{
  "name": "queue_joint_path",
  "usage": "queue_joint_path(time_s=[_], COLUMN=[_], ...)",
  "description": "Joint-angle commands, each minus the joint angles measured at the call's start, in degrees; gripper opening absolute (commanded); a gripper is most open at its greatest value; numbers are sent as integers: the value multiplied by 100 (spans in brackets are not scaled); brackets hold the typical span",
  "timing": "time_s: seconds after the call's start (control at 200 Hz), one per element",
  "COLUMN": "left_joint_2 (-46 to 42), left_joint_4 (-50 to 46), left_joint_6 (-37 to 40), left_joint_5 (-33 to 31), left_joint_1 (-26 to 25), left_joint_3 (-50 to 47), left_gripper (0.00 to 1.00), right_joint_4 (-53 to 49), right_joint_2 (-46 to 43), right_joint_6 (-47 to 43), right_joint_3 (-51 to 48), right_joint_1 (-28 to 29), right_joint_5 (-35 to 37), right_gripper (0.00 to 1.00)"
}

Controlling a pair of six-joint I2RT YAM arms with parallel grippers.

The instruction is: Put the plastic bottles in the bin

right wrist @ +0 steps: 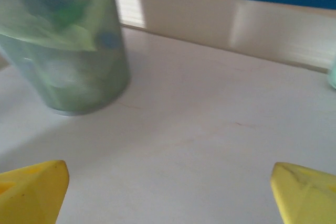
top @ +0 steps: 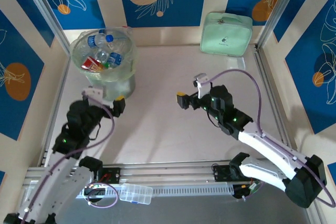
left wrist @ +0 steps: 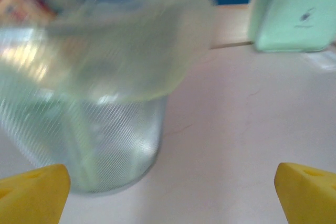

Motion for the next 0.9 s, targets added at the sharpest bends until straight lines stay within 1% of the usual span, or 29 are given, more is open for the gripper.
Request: queue_joint_path(time_s=[0.0, 0.04, 0.09, 0.145, 0.19, 0.25, 0.295, 0.345, 0.38, 0.42, 0.45, 0.47, 0.52, 0.56, 0.59, 0.62, 0.67, 0.705, 0.735, 0.785, 0.805, 0.825, 0.845, 0.865, 0.895], left_joint_2=[-60, -13, 43, 115, 229, 502, 771, 1078, 1256, 1489, 1659, 1787, 2255, 2737, 3115, 3448, 4019, 4489, 4932, 5738, 5951, 6066, 6203, 6337, 6424], left_joint_4=[1265, 1396, 1646, 2206, 2728, 3117, 3170, 3310, 3446, 3786, 4074, 4283, 4795, 5093, 5477, 5858, 6666, 7246, 7697, 8665, 9062, 9192, 9189, 9204, 9115], left_joint_6=[684, 840, 735, 799, 846, 1002, 901, 806, 524, 167, 73, 59, 110, 74, 10, -67, -216, -402, -546, -314, -218, -144, -45, 40, 114], left_joint_5=[-451, -616, -1299, -1914, -2349, -2495, -2575, -2388, -2200, -1880, -1606, -1554, -1574, -1484, -1432, -1367, -1200, -1158, -1109, -692, -267, 76, 263, 397, 581], left_joint_1=[-27, -31, -27, -10, 20, 141, 323, 616, 894, 1240, 1454, 1536, 1644, 1767, 1871, 1942, 2030, 2074, 2100, 2104, 2121, 2152, 2141, 2109, 2100], left_joint_3=[-541, -730, -975, -1323, -1586, -1802, -1835, -1908, -1982, -2110, -2196, -2239, -2253, -2195, -2168, -2140, -2167, -2172, -2154, -2126, -2189, -2226, -2172, -2090, -1959], left_gripper=[99, 99, 99, 99, 99, 99, 99, 99, 99, 99, 99, 99, 99, 99, 99, 99, 99, 99, 99, 99, 99, 99, 99, 99, 99], right_joint_4=[1155, 1285, 1541, 1793, 1917, 2016, 2072, 2103, 2083, 2109, 2168, 2211, 2351, 1924, 1935, 1882, 2229, 2693, 3079, 3746, 4046, 4589, 5046, 4970, 4199], right_joint_2=[-53, 75, 275, 512, 735, 1052, 1326, 1613, 1773, 1924, 2039, 2108, 2285, 2351, 2440, 2490, 2543, 2589, 2669, 2986, 3149, 3329, 3488, 3466, 3265], right_joint_6=[-269, -378, -448, -668, -633, -632, -577, -530, -514, -492, -403, -327, -173, -40, -1, 50, 133, 145, -59, -162, -172, -176, -165, -190, -265], right_joint_3=[-412, -543, -700, -831, -870, -866, -853, -823, -809, -817, -838, -852, -887, -689, -610, -537, -599, -728, -844, -1062, -1168, -1308, -1441, -1474, -1298], right_joint_1=[-461, -610, -795, -1044, -1242, -1548, -1782, -2037, -2203, -2372, -2528, -2660, -2920, -3104, -3235, -3269, -3315, -3359, -3338, -3304, -3310, -3312, -3299, -3289, -3296], right_joint_5=[304, 396, 498, 302, 345, 351, 342, 309, 249, 189, 118, 30, -199, -385, -732, -769, -813, -1062, -1292, -1356, -1406, -1456, -1475, -1507, -1593], right_gripper=[99, 99, 99, 99, 99, 99, 99, 99, 99, 99, 99, 99, 99, 99, 99, 99, 99, 99, 99, 99, 99, 99, 99, 99, 99])
